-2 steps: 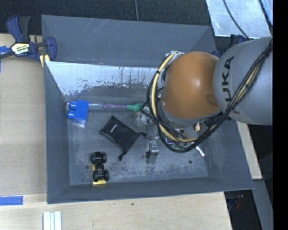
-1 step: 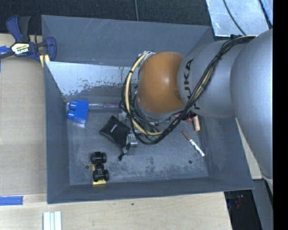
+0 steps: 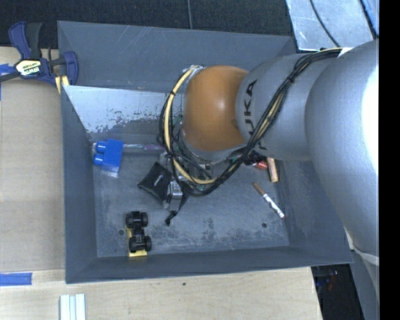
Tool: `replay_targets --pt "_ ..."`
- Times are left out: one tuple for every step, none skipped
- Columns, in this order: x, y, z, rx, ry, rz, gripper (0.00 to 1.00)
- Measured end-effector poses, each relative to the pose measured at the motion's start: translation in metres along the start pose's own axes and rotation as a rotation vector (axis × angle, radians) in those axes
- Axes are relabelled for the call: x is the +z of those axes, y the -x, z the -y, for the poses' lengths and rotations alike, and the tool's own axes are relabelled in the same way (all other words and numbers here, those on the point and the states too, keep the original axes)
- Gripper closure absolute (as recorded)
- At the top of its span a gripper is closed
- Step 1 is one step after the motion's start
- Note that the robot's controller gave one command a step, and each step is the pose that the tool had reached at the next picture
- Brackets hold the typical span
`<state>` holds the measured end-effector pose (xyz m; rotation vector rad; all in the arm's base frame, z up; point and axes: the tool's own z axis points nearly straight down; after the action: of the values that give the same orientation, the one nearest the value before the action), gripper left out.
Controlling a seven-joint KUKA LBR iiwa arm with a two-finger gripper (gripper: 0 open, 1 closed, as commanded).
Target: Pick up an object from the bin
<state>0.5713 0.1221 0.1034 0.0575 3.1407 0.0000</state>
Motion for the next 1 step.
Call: replay_targets --pt "-0.0128 0.0033 -0.0115 0.086 0.004 0.012 0.0"
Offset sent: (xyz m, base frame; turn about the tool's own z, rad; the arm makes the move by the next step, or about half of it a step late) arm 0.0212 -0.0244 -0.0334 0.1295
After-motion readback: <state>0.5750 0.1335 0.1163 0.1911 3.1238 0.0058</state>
